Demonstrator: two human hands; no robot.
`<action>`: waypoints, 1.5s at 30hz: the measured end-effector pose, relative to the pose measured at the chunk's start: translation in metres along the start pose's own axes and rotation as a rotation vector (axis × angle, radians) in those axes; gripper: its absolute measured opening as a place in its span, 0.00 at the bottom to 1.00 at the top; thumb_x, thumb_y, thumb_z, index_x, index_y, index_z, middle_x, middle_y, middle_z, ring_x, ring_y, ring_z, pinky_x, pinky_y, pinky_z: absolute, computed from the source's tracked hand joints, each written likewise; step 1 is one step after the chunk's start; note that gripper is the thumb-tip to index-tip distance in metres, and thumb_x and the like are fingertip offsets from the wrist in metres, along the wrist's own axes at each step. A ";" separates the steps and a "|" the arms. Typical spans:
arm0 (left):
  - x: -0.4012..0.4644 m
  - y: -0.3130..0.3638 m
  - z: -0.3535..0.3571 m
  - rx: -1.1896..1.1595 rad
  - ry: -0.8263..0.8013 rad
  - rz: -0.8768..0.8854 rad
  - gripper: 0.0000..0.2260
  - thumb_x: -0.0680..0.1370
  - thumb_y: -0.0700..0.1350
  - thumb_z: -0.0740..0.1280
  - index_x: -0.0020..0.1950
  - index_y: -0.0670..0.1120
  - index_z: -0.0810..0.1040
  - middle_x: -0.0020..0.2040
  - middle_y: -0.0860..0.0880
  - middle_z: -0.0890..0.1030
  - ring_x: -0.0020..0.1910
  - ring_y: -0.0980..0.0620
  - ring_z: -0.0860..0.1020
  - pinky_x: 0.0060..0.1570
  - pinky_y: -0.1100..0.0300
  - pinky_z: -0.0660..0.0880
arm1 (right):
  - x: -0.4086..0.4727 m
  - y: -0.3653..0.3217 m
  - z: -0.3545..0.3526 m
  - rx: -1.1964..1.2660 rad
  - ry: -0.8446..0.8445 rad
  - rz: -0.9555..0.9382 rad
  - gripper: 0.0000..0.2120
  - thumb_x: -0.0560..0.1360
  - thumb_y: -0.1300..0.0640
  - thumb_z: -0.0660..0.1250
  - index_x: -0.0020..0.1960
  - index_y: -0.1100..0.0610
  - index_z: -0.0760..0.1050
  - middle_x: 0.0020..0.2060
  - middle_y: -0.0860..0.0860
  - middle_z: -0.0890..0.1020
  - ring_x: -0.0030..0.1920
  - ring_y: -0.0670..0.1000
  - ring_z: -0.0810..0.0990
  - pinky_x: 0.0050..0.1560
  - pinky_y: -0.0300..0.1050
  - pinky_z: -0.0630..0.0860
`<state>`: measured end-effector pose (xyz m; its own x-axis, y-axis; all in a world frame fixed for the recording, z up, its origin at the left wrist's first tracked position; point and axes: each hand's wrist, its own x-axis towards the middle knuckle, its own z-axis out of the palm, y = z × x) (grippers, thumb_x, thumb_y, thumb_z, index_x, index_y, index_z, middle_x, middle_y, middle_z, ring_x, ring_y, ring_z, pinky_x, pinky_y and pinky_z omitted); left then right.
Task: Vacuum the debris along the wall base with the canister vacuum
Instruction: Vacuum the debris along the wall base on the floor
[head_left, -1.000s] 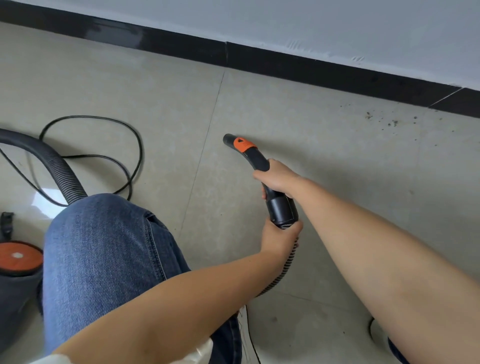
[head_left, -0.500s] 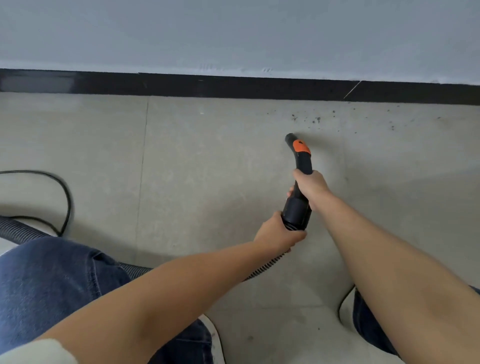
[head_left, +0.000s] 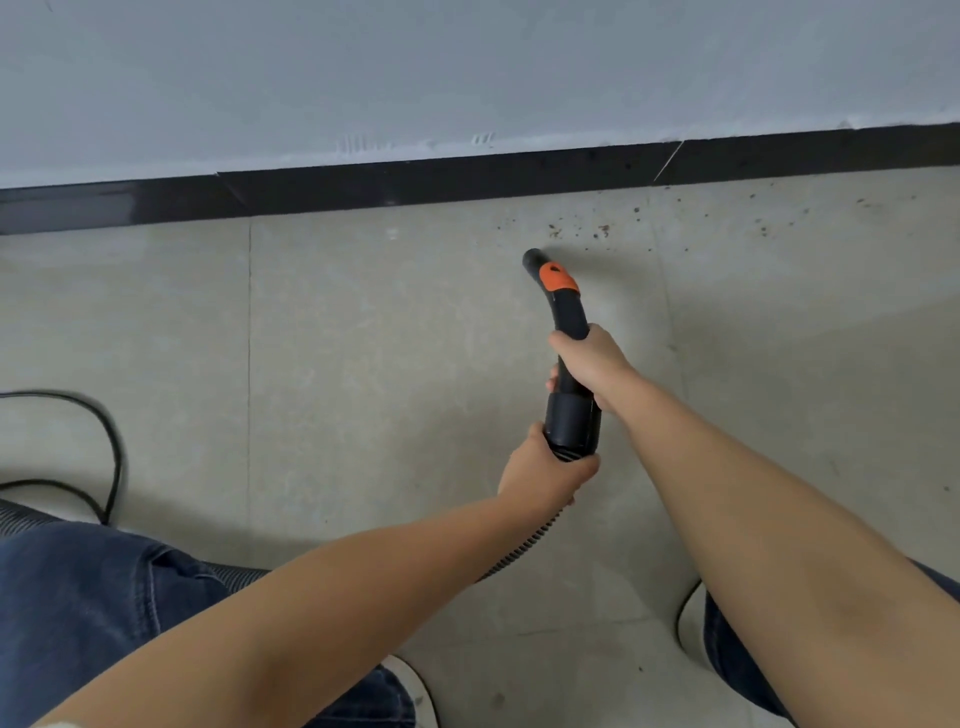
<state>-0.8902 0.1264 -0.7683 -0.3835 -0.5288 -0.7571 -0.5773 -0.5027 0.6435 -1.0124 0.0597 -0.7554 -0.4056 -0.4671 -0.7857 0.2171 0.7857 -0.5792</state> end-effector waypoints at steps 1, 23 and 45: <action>0.004 0.003 -0.001 0.010 -0.006 0.002 0.20 0.71 0.48 0.71 0.60 0.48 0.68 0.48 0.46 0.80 0.39 0.46 0.81 0.44 0.46 0.81 | 0.003 -0.002 -0.002 0.007 0.013 -0.002 0.06 0.76 0.59 0.62 0.51 0.58 0.67 0.31 0.55 0.75 0.24 0.52 0.75 0.25 0.39 0.75; 0.027 0.033 -0.002 0.045 0.020 0.025 0.18 0.70 0.47 0.70 0.56 0.48 0.69 0.43 0.48 0.79 0.36 0.49 0.80 0.44 0.47 0.82 | 0.026 -0.026 -0.017 0.053 -0.014 -0.020 0.04 0.76 0.60 0.62 0.45 0.58 0.67 0.32 0.56 0.74 0.25 0.52 0.74 0.29 0.41 0.75; 0.022 0.024 -0.023 -0.077 0.081 -0.003 0.18 0.71 0.47 0.71 0.57 0.48 0.69 0.42 0.47 0.80 0.34 0.50 0.79 0.43 0.50 0.82 | 0.027 -0.034 0.018 -0.044 -0.057 -0.065 0.05 0.76 0.59 0.62 0.50 0.58 0.67 0.31 0.55 0.74 0.24 0.52 0.74 0.25 0.38 0.74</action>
<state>-0.8964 0.0870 -0.7671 -0.3203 -0.5792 -0.7496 -0.5203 -0.5538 0.6501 -1.0149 0.0131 -0.7613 -0.3664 -0.5385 -0.7588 0.1527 0.7697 -0.6199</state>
